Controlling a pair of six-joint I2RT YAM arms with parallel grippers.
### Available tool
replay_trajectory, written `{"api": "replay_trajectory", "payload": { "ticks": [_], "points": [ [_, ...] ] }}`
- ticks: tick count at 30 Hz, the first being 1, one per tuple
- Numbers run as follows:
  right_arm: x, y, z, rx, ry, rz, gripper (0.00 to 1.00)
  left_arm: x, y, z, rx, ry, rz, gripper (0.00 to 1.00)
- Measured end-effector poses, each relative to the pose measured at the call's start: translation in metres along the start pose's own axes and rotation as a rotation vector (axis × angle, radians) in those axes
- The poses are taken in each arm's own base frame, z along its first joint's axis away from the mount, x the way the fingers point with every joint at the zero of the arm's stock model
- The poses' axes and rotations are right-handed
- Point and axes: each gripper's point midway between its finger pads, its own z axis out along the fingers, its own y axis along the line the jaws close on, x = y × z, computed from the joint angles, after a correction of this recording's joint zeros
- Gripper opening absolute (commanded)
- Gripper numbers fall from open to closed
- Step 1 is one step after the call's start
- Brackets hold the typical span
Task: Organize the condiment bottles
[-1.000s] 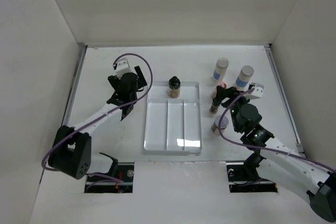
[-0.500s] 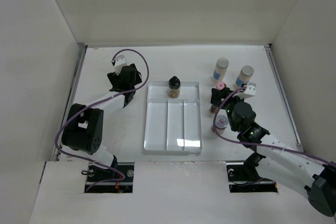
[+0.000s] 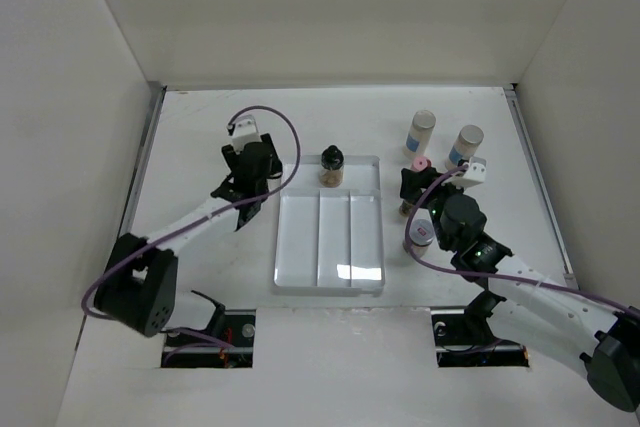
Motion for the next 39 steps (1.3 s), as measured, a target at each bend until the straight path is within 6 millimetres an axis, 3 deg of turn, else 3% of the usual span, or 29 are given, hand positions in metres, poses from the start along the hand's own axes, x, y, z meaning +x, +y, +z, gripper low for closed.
{"api": "replay_trajectory", "payload": {
  "ticks": [4,6,8,11,13,23,25,29,33,36,39],
  "points": [
    [0.0,0.001,0.0,-0.002,-0.001,0.001,0.72,-0.023,-0.051,-0.051,0.183,-0.075,-0.026,0.37],
    [0.0,0.001,0.0,-0.002,-0.001,0.001,0.72,-0.028,-0.07,-0.066,0.247,-0.098,-0.039,0.37],
    [0.0,0.001,0.0,-0.002,0.0,0.001,0.72,-0.022,-0.081,-0.071,0.275,-0.093,-0.031,0.37],
    [0.0,0.001,0.0,-0.002,0.0,0.0,0.72,0.001,-0.091,-0.066,0.281,-0.054,0.014,0.37],
    [0.0,0.001,0.0,-0.002,0.0,0.0,0.72,0.021,-0.092,-0.058,0.266,-0.017,0.051,0.37],
    [0.0,0.0,0.0,-0.001,-0.001,0.0,0.74,0.051,-0.088,-0.028,0.192,0.002,0.12,0.44],
    [0.0,-0.001,0.001,0.003,0.0,-0.002,0.78,0.051,-0.09,-0.024,0.188,-0.015,0.119,0.51],
    [0.0,-0.012,0.005,0.045,-0.003,-0.013,0.85,0.049,-0.094,-0.02,0.189,-0.041,0.113,0.75],
    [0.003,-0.04,0.016,0.16,0.02,-0.058,0.88,0.05,-0.093,-0.022,0.201,-0.054,0.102,0.92],
    [0.004,-0.052,0.026,0.234,0.061,-0.099,0.89,0.047,-0.088,-0.034,0.218,-0.063,0.091,0.96],
    [0.003,-0.058,0.036,0.282,0.102,-0.145,0.89,0.025,-0.088,-0.059,0.273,-0.11,0.041,0.96]
  ]
}}
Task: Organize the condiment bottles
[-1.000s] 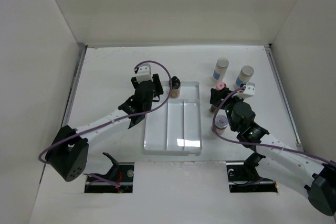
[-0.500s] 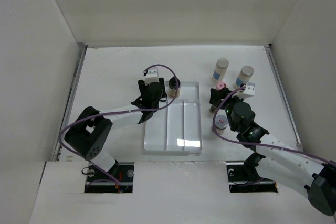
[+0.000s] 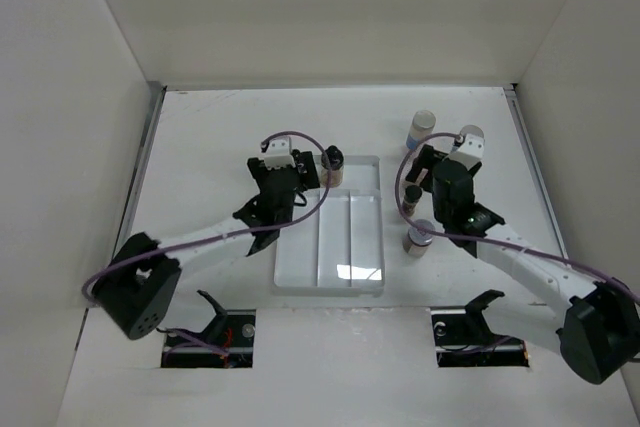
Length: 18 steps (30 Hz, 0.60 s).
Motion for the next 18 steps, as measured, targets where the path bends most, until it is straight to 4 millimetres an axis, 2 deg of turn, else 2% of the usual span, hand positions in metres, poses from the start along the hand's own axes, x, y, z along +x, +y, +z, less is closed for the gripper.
{"api": "replay_trajectory", "payload": {
  "ticks": [4,7,10,13,15,18],
  "points": [
    [-0.005,0.001,0.012,0.044,0.056,-0.062,0.88,-0.044,-0.013,-0.041,0.109,-0.111,-0.101,0.96],
    [-0.004,0.003,0.021,0.062,0.094,-0.087,0.88,-0.055,-0.014,-0.069,0.182,-0.158,-0.164,0.96],
    [0.005,-0.004,0.029,0.076,0.148,-0.103,0.87,-0.042,-0.004,-0.089,0.221,-0.16,-0.202,0.96],
    [0.016,-0.011,0.038,0.089,0.215,-0.117,0.85,-0.022,0.012,-0.101,0.232,-0.154,-0.224,0.96],
    [0.022,-0.01,0.045,0.09,0.247,-0.125,0.82,-0.012,0.027,-0.102,0.21,-0.154,-0.23,0.96],
    [0.033,-0.005,0.052,0.08,0.289,-0.138,0.78,-0.008,0.041,-0.097,0.167,-0.16,-0.238,0.96]
  ]
}}
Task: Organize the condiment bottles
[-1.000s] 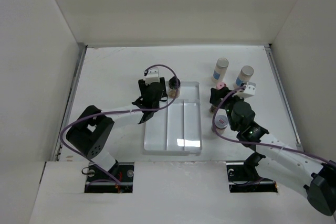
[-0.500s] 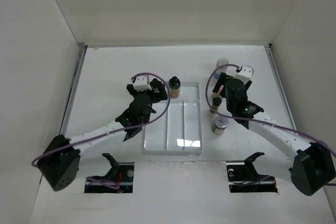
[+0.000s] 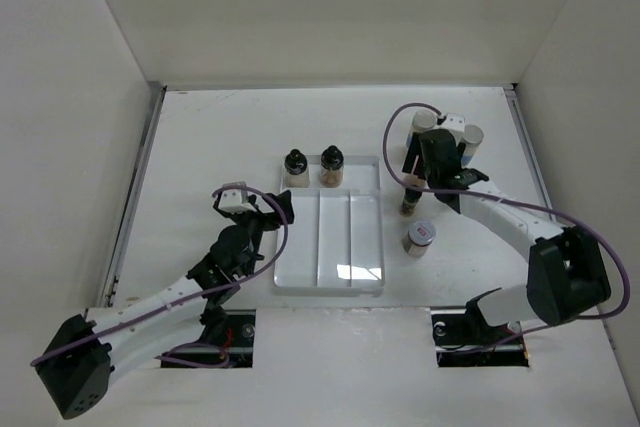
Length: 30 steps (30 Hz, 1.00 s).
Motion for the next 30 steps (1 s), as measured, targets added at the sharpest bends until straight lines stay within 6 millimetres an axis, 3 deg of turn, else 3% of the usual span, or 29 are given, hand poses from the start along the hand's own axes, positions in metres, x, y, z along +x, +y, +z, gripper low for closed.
{"api": "replay_trajectory", "payload": {
  "ticks": [5,10,16,19,23,26,30],
  "points": [
    [0.012,0.007,0.013,-0.006,0.049,-0.018,0.67,0.006,0.002,0.004,-0.012,0.012,0.006,0.96],
    [0.014,0.003,0.02,0.004,0.067,-0.012,0.43,0.018,0.0,0.004,-0.01,0.044,0.024,0.96],
    [-0.009,0.003,0.011,0.006,0.007,-0.002,0.43,0.013,-0.004,0.005,0.002,0.02,0.001,0.98],
    [-0.032,0.026,-0.009,-0.054,-0.064,-0.012,0.43,0.012,-0.001,0.005,-0.006,0.009,-0.006,1.0],
    [-0.059,0.079,-0.037,-0.197,-0.151,-0.013,0.43,0.007,0.003,0.003,-0.017,-0.016,-0.021,1.0],
    [-0.055,0.106,-0.046,-0.271,-0.162,-0.019,0.43,0.002,0.006,0.002,-0.027,-0.037,-0.033,1.0],
    [-0.034,0.124,-0.033,-0.294,-0.118,-0.044,0.43,0.0,0.009,0.002,-0.038,-0.051,-0.04,1.0]
  ]
}}
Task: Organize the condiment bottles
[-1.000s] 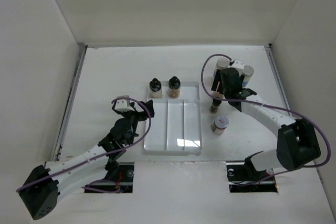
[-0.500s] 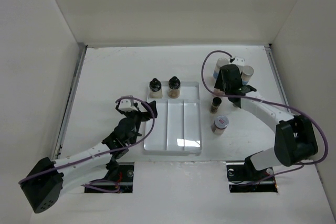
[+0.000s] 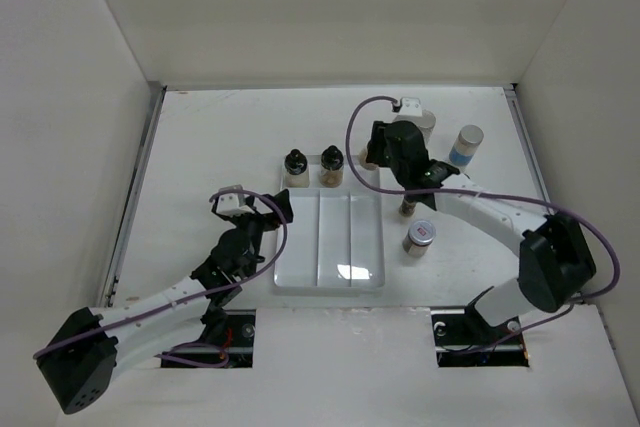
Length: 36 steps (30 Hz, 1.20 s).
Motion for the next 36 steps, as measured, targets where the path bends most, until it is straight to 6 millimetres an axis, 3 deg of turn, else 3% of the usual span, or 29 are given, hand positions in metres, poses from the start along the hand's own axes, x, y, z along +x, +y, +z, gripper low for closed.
{"api": "replay_trajectory", "payload": {
  "ticks": [7,10,12,14,18,22,25,27,31,36],
  "points": [
    [0.058,0.008,0.029,0.012,0.123,-0.054,0.46,0.0,0.001,0.001,-0.006,-0.001,0.002,1.0],
    [0.073,0.011,0.033,0.013,0.151,-0.074,0.61,0.001,0.002,0.001,-0.008,0.001,0.004,1.0],
    [0.072,0.015,0.033,0.004,0.146,-0.067,0.76,0.002,0.002,0.002,-0.009,0.002,0.005,1.0],
    [0.07,0.017,0.032,-0.003,0.141,-0.067,0.81,0.002,0.002,0.002,-0.01,0.004,0.007,1.0],
    [0.053,0.017,0.023,-0.014,0.117,-0.051,0.91,0.002,0.003,0.002,-0.011,0.003,0.007,1.0],
    [-0.001,0.005,0.006,-0.014,0.023,0.01,0.94,0.002,0.004,0.001,-0.016,0.004,0.01,1.0],
    [-0.054,-0.029,0.007,0.058,-0.071,0.078,0.96,-0.006,0.006,0.0,-0.023,-0.018,-0.004,1.0],
    [-0.079,-0.06,0.013,0.138,-0.118,0.105,0.98,-0.02,0.009,-0.002,-0.029,-0.066,-0.04,1.0],
    [-0.079,-0.112,0.028,0.287,-0.095,0.095,1.0,-0.049,0.034,-0.009,-0.1,-0.189,-0.113,1.0],
    [-0.046,-0.13,0.06,0.332,0.029,0.039,1.0,-0.066,0.058,-0.015,-0.179,-0.272,-0.175,1.0]
  ]
}}
